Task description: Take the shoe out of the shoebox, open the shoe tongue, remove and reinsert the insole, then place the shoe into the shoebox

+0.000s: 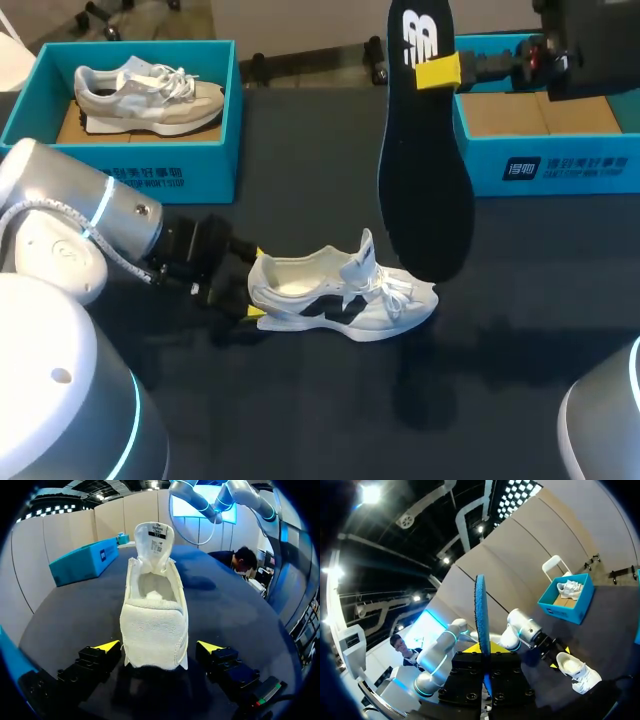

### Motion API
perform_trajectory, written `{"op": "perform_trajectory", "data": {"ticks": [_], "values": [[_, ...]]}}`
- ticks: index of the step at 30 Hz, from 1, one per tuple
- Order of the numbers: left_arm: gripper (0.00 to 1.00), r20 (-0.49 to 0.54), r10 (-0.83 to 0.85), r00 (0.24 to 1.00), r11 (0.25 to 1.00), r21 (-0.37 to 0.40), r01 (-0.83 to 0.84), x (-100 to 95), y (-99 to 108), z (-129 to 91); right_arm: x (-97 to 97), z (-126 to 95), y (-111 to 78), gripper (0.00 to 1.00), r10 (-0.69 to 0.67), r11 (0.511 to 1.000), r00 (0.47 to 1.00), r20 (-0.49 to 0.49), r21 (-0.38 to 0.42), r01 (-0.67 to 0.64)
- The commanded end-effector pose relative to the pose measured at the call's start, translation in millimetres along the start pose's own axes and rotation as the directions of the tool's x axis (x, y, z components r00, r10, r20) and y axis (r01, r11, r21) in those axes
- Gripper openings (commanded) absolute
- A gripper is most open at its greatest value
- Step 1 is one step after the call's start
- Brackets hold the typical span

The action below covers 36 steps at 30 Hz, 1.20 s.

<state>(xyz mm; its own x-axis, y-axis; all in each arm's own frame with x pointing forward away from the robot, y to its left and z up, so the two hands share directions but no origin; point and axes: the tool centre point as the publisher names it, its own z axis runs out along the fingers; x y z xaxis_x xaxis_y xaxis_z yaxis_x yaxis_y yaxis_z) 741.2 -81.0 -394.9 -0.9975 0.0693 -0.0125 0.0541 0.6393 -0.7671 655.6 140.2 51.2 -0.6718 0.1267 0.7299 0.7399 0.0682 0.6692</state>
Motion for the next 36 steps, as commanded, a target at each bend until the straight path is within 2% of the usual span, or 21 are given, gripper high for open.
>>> {"op": "perform_trajectory", "data": {"ticks": [1, 7, 19, 21, 27, 32, 36], "values": [[1.00, 0.000, 0.000, 1.000, 1.000, -0.003, 0.000, 0.7, -0.3, -0.1, -1.0, 2.5, 1.8, 0.00, 0.002, 1.000, 1.000, 0.001, 0.004, -0.002], [1.00, 0.000, 0.000, 1.000, 1.000, -0.003, 0.000, 0.7, -0.3, -0.1, -1.0, 2.5, 1.8, 0.00, 0.002, 1.000, 1.000, 0.001, 0.004, -0.002], [1.00, 0.038, 0.083, 0.996, 0.965, -0.253, -0.070, 2.2, -18.0, -14.4, -1.0, 2.5, 1.8, 0.00, 0.002, 1.000, 1.000, 0.001, 0.004, -0.002], [1.00, 0.041, 0.087, 0.995, 0.961, -0.267, -0.073, 2.4, -21.4, -17.3, -1.0, 2.5, 1.8, 0.00, 0.002, 1.000, 1.000, 0.001, 0.004, -0.002], [1.00, 0.042, 0.133, 0.990, 0.911, -0.398, -0.106, 1.3, -29.3, -25.3, -1.0, 2.5, 1.8, 0.00, 0.002, 1.000, 1.000, 0.001, 0.004, -0.002], [1.00, 0.049, 0.138, 0.989, 0.874, -0.476, -0.099, -2.1, -32.7, -30.4, -1.0, 2.5, 1.8, 0.00, 0.002, 1.000, 1.000, 0.001, 0.004, -0.002], [1.00, 0.059, 0.128, 0.990, 0.857, -0.509, -0.080, -5.9, -35.1, -34.5, -1.0, 2.5, 1.8, 0.00, 0.002, 1.000, 1.000, 0.001, 0.004, -0.002]]}}
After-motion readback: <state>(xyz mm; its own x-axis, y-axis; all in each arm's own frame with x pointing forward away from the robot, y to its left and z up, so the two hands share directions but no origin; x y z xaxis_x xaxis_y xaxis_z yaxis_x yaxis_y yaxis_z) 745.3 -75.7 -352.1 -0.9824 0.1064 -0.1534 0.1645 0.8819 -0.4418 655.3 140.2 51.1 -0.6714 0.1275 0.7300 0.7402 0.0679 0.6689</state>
